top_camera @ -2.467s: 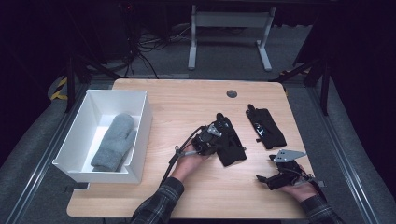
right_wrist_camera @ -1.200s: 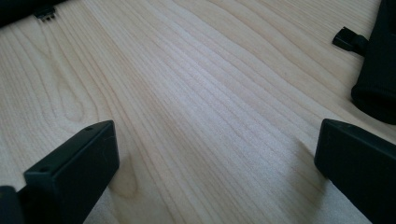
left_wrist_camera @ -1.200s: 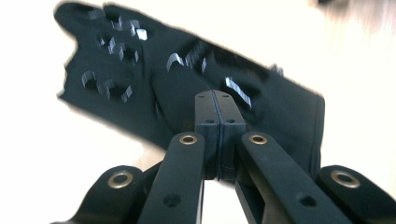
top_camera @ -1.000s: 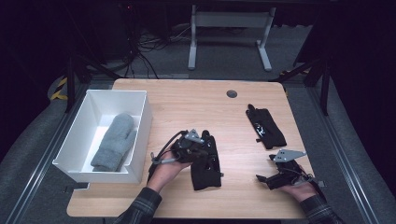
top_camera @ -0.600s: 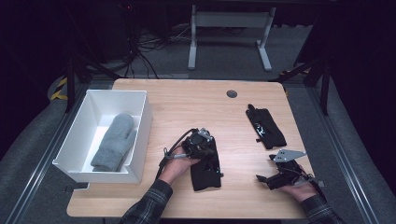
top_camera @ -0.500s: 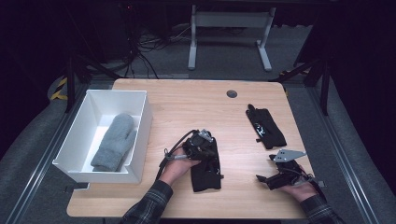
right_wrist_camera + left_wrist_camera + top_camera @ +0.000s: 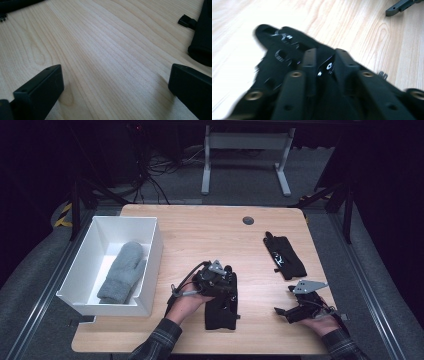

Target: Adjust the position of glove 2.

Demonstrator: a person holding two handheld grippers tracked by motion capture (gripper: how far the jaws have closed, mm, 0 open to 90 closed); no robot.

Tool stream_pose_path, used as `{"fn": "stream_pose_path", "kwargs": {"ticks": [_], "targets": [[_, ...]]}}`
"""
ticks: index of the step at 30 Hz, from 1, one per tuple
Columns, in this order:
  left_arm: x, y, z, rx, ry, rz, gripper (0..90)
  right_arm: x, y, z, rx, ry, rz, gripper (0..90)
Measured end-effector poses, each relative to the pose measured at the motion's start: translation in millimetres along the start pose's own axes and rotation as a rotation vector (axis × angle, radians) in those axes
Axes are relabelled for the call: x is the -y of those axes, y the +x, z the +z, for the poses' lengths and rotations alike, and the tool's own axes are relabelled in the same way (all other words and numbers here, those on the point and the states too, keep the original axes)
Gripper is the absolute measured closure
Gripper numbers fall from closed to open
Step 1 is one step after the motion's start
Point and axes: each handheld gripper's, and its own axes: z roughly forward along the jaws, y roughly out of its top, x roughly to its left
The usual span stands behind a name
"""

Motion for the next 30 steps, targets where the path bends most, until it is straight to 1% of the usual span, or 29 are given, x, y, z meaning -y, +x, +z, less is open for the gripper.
{"fn": "stream_pose_path", "kwargs": {"ticks": [3, 6, 8, 11, 12, 13, 14, 16, 17, 19, 20, 22, 23, 24, 25, 26, 28, 30], "targets": [[11.0, 2.9, -11.9, -0.03, -0.008, -0.017, 56.3, 0.0, 0.0, 0.0, 0.0, 0.0, 0.0, 0.4], [23.4, 4.7, -20.6, -0.051, -0.014, -0.032, 43.4, 0.0, 0.0, 0.0, 0.001, 0.0, 0.001, 0.4], [32.3, 6.0, -25.7, -0.087, -0.016, -0.048, 36.9, -0.1, 0.0, 0.0, 0.001, 0.0, 0.001, 0.4], [45.5, 9.1, -32.2, -0.122, -0.015, -0.073, 28.9, -0.1, -0.3, -0.1, 0.002, -0.001, 0.0, 1.1], [50.2, 9.5, -33.4, -0.127, -0.016, -0.084, 25.2, -0.2, -0.5, -0.4, 0.002, -0.001, 0.002, 2.0], [50.2, 9.5, -33.4, -0.127, -0.016, -0.084, 20.8, -0.2, -0.5, -0.4, 0.002, -0.001, 0.002, 2.0], [54.8, 9.1, -34.0, -0.134, -0.012, -0.096, 20.8, -0.4, -0.8, -1.1, 0.005, -0.001, 0.005, 5.1], [61.3, 7.8, -34.3, -0.137, -0.006, -0.099, 15.6, -1.5, -1.7, -4.1, 0.008, -0.009, 0.009, 11.5], [64.4, 7.0, -34.9, -0.139, -0.001, -0.095, 14.7, -2.4, -2.1, -6.2, 0.014, -0.017, 0.014, 14.7], [72.4, 3.5, -35.2, -0.157, 0.014, -0.101, 14.2, -3.9, -2.7, -9.6, 0.016, -0.032, 0.021, 18.4], [75.7, 2.8, -34.6, -0.157, 0.02, -0.099, 13.1, -5.0, -3.4, -12.0, 0.014, -0.042, 0.023, 24.1], [81.1, 0.9, -32.8, -0.162, 0.04, -0.105, 11.0, -6.5, -4.5, -14.4, 0.017, -0.054, 0.024, 31.3], [82.7, 0.1, -31.9, -0.16, 0.046, -0.103, 9.7, -8.1, -5.7, -16.3, 0.015, -0.063, 0.028, 37.8], [84.8, -1.6, -30.4, -0.165, 0.058, -0.109, 8.8, -9.1, -6.5, -17.3, 0.011, -0.067, 0.028, 42.0], [84.8, -1.6, -30.4, -0.165, 0.058, -0.109, 7.7, -9.1, -6.5, -17.3, 0.011, -0.067, 0.028, 42.0], [86.2, -2.7, -29.2, -0.174, 0.066, -0.105, 6.1, -12.9, -8.4, -20.1, 0.023, -0.071, 0.025, 56.9], [87.7, -2.8, -28.3, -0.195, 0.072, -0.088, 5.0, -15.9, -10.3, -20.9, 0.023, -0.07, 0.028, 67.1], [89.3, -1.7, -27.2, -0.205, 0.07, -0.075, 2.8, -19.4, -12.2, -20.4, 0.028, -0.066, 0.031, 76.6]]}}
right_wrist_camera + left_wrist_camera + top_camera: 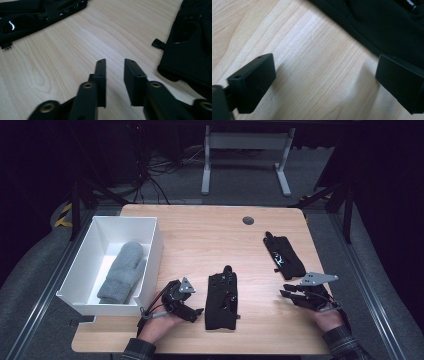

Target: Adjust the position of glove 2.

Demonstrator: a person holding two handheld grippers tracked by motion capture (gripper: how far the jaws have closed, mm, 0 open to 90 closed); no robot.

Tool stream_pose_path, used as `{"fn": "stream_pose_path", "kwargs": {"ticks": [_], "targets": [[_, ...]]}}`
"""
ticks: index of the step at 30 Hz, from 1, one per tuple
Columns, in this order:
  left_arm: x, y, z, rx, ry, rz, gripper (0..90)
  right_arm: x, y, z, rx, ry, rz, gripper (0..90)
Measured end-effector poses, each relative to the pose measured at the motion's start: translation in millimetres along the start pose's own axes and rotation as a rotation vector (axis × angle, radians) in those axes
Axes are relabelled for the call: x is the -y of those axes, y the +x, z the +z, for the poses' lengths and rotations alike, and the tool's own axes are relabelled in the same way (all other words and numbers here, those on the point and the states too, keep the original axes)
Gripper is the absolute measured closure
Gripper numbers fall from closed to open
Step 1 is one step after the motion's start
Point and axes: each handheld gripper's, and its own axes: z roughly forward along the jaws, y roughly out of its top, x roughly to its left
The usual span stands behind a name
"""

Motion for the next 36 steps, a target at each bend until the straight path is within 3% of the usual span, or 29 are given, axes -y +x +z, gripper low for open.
{"fn": "stream_pose_path", "kwargs": {"ticks": [3, 8, 16, 28, 36], "targets": [[3.4, 1.7, 1.1, -0.002, -0.028, 0.007, 0.0, -6.3, -4.3, 2.7, -0.008, 0.011, 0.006, 90.0], [8.1, 2.0, 2.4, 0.007, -0.075, 0.012, 0.0, -13.7, -13.7, 3.6, -0.008, 0.014, 0.014, 90.0], [8.0, 2.1, 2.5, 0.005, -0.075, 0.014, 0.0, -29.5, -38.5, 6.9, 0.033, -0.012, 0.05, 90.0], [8.2, 2.4, 2.3, 0.007, -0.076, 0.012, 0.5, -53.1, -68.8, 31.8, 0.084, -0.026, 0.064, 90.0], [8.1, 2.5, 2.3, 0.008, -0.076, 0.012, 0.5, -58.0, -86.6, 53.3, 0.114, 0.016, 0.072, 90.0]]}}
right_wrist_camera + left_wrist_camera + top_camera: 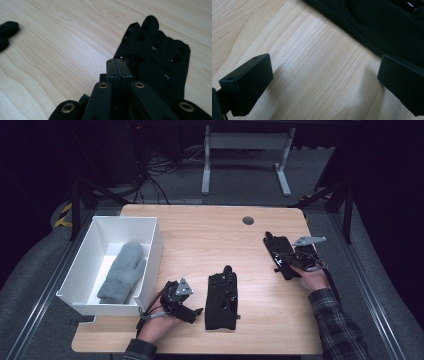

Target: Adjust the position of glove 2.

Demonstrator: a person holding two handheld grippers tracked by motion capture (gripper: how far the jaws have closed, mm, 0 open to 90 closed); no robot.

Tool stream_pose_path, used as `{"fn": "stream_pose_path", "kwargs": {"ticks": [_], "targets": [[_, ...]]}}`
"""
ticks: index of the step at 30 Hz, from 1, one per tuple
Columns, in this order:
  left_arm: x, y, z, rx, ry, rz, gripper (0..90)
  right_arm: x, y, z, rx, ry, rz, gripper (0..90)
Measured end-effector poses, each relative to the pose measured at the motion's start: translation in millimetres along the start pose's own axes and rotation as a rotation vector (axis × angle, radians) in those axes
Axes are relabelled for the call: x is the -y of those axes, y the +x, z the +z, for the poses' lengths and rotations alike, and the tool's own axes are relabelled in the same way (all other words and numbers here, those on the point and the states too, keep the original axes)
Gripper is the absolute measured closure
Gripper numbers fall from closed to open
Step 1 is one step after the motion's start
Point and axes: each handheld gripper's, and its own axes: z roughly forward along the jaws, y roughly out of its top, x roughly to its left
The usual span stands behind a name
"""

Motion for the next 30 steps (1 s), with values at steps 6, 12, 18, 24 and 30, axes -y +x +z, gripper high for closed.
{"fn": "stream_pose_path", "kwargs": {"ticks": [6, 12, 18, 24, 30], "targets": [[0.0, 0.1, 0.1, 0.001, -0.001, 0.0, 0.4, 10.4, -1.6, 16.3, 0.006, 0.08, -0.005, 90.0], [0.0, 0.1, 0.1, 0.003, 0.001, 0.0, 0.4, 14.0, 2.2, 11.8, -0.009, 0.084, 0.009, 90.0], [-0.1, 0.1, 0.0, 0.002, 0.0, 0.001, 0.4, 20.7, 14.9, 4.1, -0.035, 0.087, -0.008, 90.0], [-0.1, 0.1, 0.1, 0.002, 0.0, 0.0, 0.4, 28.4, 32.4, -6.8, -0.063, 0.101, -0.034, 90.0], [-0.1, 0.2, 0.1, 0.002, 0.0, 0.001, 0.4, 35.5, 51.0, -16.5, -0.088, 0.11, -0.067, 90.0]]}}
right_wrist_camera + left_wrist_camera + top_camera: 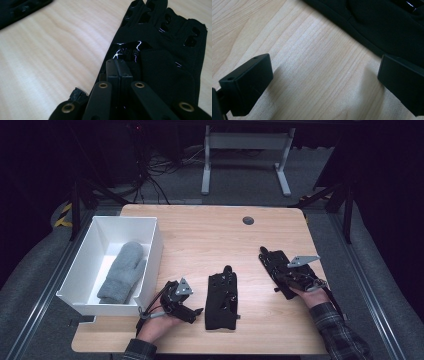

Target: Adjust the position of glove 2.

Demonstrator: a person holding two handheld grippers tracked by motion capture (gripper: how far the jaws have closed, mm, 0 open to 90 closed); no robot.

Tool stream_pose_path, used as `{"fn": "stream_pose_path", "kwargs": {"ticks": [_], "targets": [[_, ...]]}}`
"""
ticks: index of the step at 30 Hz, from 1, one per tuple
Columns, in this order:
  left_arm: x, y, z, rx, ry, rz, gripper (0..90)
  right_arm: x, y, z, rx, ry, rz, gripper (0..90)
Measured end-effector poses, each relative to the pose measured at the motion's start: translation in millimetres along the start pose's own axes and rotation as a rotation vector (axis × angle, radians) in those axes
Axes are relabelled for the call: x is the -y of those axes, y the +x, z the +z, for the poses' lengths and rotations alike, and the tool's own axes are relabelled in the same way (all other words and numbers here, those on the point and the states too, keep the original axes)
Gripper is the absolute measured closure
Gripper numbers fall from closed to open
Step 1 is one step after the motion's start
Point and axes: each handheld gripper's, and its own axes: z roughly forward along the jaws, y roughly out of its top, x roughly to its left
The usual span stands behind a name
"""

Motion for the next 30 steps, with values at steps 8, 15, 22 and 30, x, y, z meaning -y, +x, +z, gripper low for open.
{"fn": "stream_pose_path", "kwargs": {"ticks": [8, 15, 22, 30], "targets": [[0.0, 0.0, 0.0, 0.0, 0.0, 0.0, 0.4, 8.9, 31.1, -9.6, -0.038, 0.014, -0.036, 90.0], [0.0, 0.0, 0.0, 0.0, 0.0, 0.0, 0.4, 10.7, 44.7, -21.6, -0.056, -0.016, -0.058, 90.0], [0.0, 0.0, 0.0, 0.0, 0.0, 0.0, 0.4, 21.9, 0.4, -41.7, 0.034, -0.043, 0.014, 90.0], [-0.1, 0.0, 0.1, 0.002, 0.0, 0.0, 0.4, 29.5, -7.1, -36.1, 0.003, -0.034, 0.004, 90.0]]}}
